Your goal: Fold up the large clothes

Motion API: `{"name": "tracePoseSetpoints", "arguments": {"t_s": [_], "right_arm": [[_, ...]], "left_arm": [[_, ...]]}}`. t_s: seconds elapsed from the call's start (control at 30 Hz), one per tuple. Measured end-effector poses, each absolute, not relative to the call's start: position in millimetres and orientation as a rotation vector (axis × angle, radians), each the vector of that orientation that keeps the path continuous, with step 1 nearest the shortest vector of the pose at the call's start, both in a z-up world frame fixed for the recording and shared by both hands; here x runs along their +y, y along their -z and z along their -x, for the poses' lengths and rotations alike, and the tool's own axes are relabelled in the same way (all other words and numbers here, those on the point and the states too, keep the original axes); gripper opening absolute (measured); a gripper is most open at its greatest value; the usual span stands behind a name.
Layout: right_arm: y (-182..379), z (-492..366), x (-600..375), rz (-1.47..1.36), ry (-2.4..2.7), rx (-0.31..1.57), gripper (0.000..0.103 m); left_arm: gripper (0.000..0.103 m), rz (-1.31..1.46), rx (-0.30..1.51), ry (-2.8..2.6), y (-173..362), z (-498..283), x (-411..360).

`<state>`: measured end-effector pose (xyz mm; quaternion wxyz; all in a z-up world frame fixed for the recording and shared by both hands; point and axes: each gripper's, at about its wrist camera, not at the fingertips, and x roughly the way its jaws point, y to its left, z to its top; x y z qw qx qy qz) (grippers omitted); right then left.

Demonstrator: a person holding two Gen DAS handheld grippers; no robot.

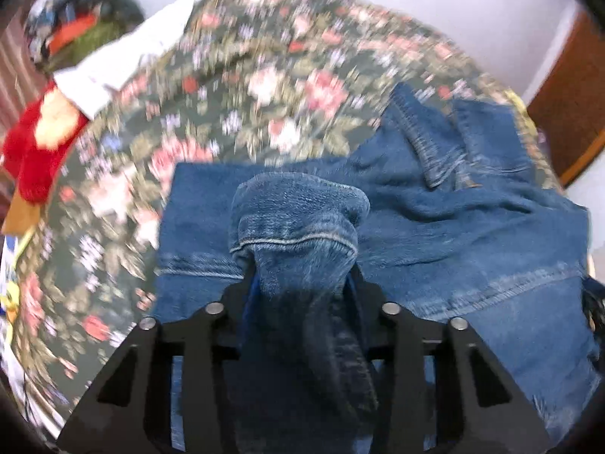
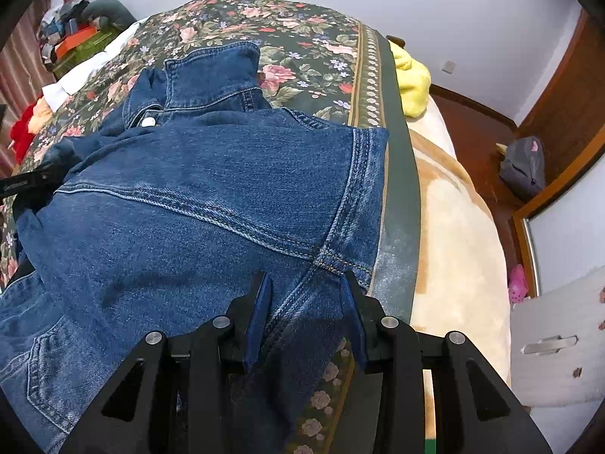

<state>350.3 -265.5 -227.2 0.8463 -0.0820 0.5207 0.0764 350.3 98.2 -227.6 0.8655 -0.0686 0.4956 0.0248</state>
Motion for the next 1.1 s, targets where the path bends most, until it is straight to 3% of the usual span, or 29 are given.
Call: {"name": "tracePoseSetpoints", "arguments": {"t_s": [0.17,0.37,0.43,0.5,0.53,0.57,0.63,0.7,0.87,1.1], "right_arm": [[226.3,-351.6,-263.9,0.175,-0.151,1.108,0.035],[198.4,-364.1,-265.9,0.131,-0.151,1.110,0.035],[197.5,-367.6,-267.3,0.134,-0.129,1.116,0.037],[209.9,-370.4,-269.5,0.123,-0.134,1.164,0.068],[222.6,-370.3,-271.2,0.112,-0.132,1.192,0.091],[230.6,-368.3,-273.4,0.103,-0.124,1.195,0.098],[238.8,-363.2,-281.5,0.045,-0.135,1.191,0.100],[240.7,-361.9,-291.2,-0.016,-0.141,1.198,0.103],[240.6,-361.8,-289.4,-0.003,-0.133,1.201,0.103],[227.8,-363.3,-288.2,0.013,-0.127,1.184,0.103]], "left_arm": [[0.029,0.210,0.920,0.034,191.0,-318.5,135.7],[0.029,0.198,0.917,0.060,195.3,-304.3,147.8],[0.034,0.217,0.967,0.031,212.9,-307.9,152.6],[0.034,0.277,1.049,0.001,238.9,-313.0,162.2],[0.034,0.311,1.093,-0.010,251.5,-314.8,167.1],[0.035,0.362,1.130,-0.011,263.6,-315.0,172.9],[0.036,0.431,1.126,0.007,269.4,-310.3,181.2],[0.044,0.461,1.113,0.004,264.5,-302.6,189.2],[0.073,0.445,1.066,-0.082,247.6,-275.8,211.0],[0.074,0.426,1.075,-0.128,234.3,-260.0,227.5]]}}
